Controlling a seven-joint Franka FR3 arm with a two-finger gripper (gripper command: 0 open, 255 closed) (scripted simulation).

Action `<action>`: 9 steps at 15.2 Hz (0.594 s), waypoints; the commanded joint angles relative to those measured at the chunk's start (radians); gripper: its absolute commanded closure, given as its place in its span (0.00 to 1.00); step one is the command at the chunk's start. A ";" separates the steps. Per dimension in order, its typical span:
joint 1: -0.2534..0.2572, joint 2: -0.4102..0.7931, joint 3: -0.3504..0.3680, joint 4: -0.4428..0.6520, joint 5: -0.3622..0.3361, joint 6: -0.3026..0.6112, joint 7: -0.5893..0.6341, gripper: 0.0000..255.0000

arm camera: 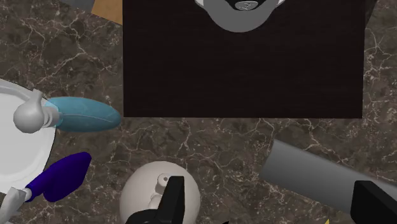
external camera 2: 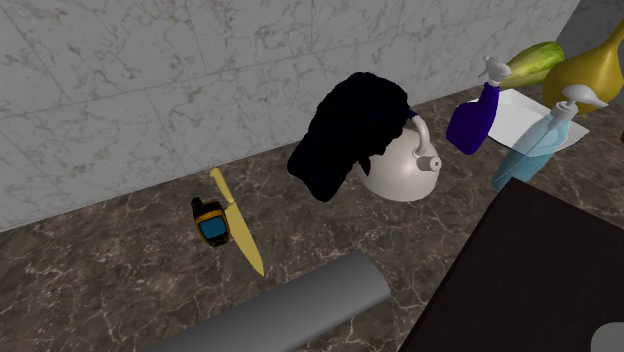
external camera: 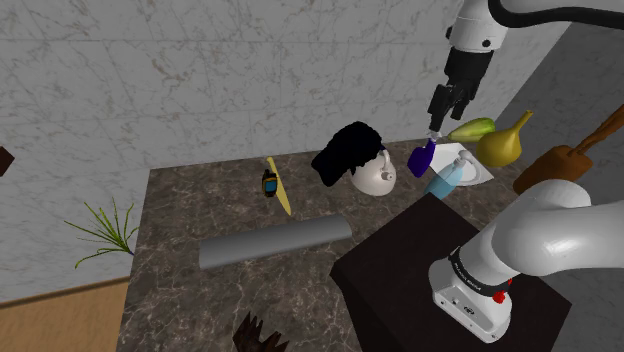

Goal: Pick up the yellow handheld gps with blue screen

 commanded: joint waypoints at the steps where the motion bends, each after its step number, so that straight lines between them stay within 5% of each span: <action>1: 0.000 0.000 0.000 0.000 0.000 0.000 0.000 0.00; 9: 0.041 0.129 0.143 -0.084 0.049 0.288 0.172 0.00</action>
